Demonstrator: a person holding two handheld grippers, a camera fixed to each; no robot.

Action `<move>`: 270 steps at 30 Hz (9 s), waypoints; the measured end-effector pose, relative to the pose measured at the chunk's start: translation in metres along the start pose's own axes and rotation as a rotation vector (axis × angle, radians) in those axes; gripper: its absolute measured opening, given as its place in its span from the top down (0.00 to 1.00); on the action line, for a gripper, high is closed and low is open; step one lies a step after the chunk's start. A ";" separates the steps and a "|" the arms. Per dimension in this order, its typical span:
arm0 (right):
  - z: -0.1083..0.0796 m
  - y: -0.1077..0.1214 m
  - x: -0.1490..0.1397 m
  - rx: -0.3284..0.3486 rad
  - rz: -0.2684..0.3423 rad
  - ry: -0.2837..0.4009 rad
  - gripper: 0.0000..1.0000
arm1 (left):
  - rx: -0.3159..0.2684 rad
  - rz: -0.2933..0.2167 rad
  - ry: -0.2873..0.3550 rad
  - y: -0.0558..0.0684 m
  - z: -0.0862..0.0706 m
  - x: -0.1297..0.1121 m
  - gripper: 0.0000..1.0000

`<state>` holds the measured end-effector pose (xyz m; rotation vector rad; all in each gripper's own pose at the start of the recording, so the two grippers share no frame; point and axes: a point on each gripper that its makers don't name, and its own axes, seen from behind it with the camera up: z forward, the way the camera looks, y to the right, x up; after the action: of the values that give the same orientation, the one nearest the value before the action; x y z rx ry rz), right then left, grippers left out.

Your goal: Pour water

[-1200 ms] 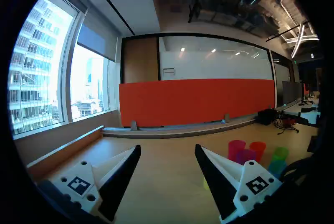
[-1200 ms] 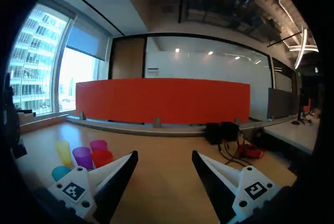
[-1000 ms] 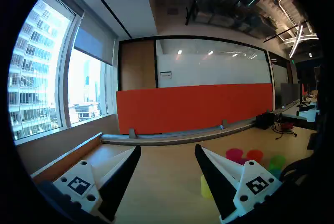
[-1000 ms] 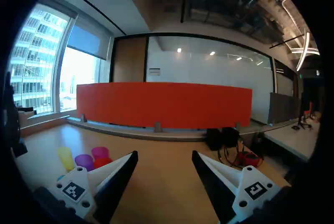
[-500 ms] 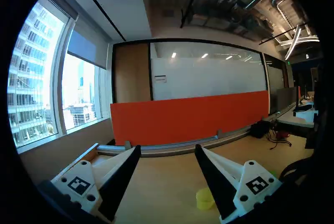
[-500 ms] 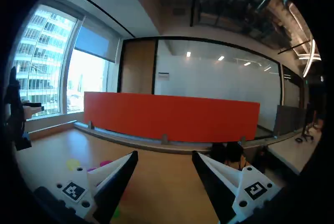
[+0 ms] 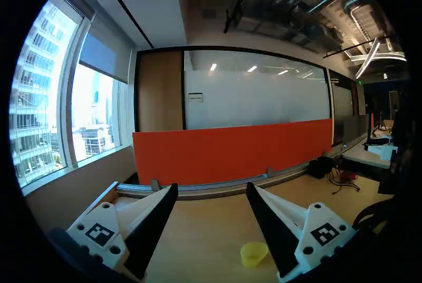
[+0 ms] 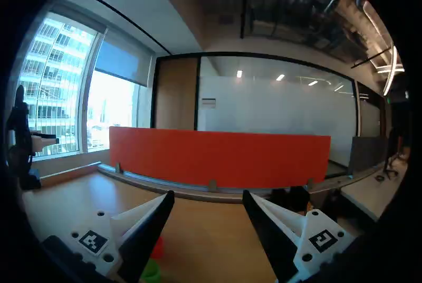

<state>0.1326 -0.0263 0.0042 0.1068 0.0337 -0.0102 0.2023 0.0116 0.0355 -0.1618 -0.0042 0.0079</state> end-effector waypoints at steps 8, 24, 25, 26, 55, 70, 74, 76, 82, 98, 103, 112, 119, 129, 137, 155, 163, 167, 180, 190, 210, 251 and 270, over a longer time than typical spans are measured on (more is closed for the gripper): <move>0.000 -0.010 0.001 0.069 -0.014 -0.004 0.00 | -0.066 0.009 -0.006 0.012 0.000 0.002 0.04; -0.014 -0.045 0.025 0.293 0.040 0.017 0.00 | -0.352 0.004 -0.014 0.079 -0.013 0.006 0.04; -0.015 -0.047 0.026 0.304 0.042 0.018 0.00 | -0.368 0.000 -0.016 0.082 -0.014 0.006 0.04; -0.017 -0.049 0.027 0.315 0.044 0.019 0.00 | -0.383 -0.003 -0.019 0.086 -0.016 0.006 0.04; -0.028 -0.082 0.019 0.483 -0.001 -0.038 0.00 | -0.625 -0.010 -0.058 0.135 -0.039 -0.010 0.04; -0.030 -0.083 -0.010 0.512 -0.033 -0.126 0.00 | -0.705 0.037 -0.136 0.152 -0.047 -0.054 0.04; -0.031 -0.086 -0.018 0.527 -0.042 -0.150 0.00 | -0.723 0.061 -0.162 0.158 -0.049 -0.069 0.04; -0.033 -0.087 -0.022 0.536 -0.052 -0.161 0.00 | -0.732 0.072 -0.171 0.160 -0.049 -0.075 0.04; -0.037 -0.089 -0.035 0.559 -0.088 -0.195 0.00 | -0.760 0.086 -0.197 0.169 -0.050 -0.089 0.04; -0.051 -0.084 -0.075 0.617 -0.169 -0.316 0.00 | -0.843 0.167 -0.281 0.194 -0.065 -0.131 0.04; -0.055 -0.081 -0.086 0.634 -0.190 -0.353 0.00 | -0.867 0.189 -0.309 0.201 -0.070 -0.145 0.04; -0.063 -0.079 -0.107 0.660 -0.241 -0.413 0.00 | -0.896 0.209 -0.356 0.210 -0.077 -0.166 0.04; -0.064 -0.079 -0.117 0.665 -0.260 -0.429 0.00 | -0.908 0.221 -0.382 0.213 -0.081 -0.178 0.04; -0.065 -0.079 -0.137 0.678 -0.277 -0.463 0.00 | -0.922 0.222 -0.418 0.217 -0.083 -0.199 0.04; -0.063 -0.077 -0.159 0.680 -0.292 -0.494 0.00 | -0.934 0.234 -0.452 0.223 -0.081 -0.219 0.04; -0.049 -0.081 -0.206 0.706 -0.299 -0.546 0.00 | -0.945 0.216 -0.515 0.239 -0.064 -0.262 0.04; -0.040 -0.086 -0.224 0.719 -0.307 -0.567 0.00 | -0.966 0.201 -0.532 0.250 -0.058 -0.271 0.04; -0.035 -0.091 -0.231 0.729 -0.302 -0.579 0.00 | -0.969 0.202 -0.543 0.254 -0.054 -0.275 0.04; -0.019 -0.108 -0.256 0.761 -0.314 -0.610 0.00 | -0.973 0.223 -0.558 0.263 -0.045 -0.285 0.04; -0.006 -0.115 -0.268 0.775 -0.328 -0.619 0.00 | -0.980 0.212 -0.561 0.275 -0.039 -0.290 0.04; 0.005 -0.127 -0.277 0.802 -0.329 -0.620 0.00 | -0.999 0.218 -0.556 0.293 -0.032 -0.291 0.04; 0.009 -0.136 -0.283 0.802 -0.317 -0.608 0.09 | -0.969 0.210 -0.532 0.279 -0.032 -0.286 0.17; 0.012 -0.144 -0.253 0.769 -0.248 -0.515 0.10 | -0.869 0.118 -0.442 0.248 -0.020 -0.246 0.17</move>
<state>-0.1214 -0.1682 0.0096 0.8644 -0.4768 -0.2988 -0.0451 0.2510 -0.0248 -1.0270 -0.4440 0.1606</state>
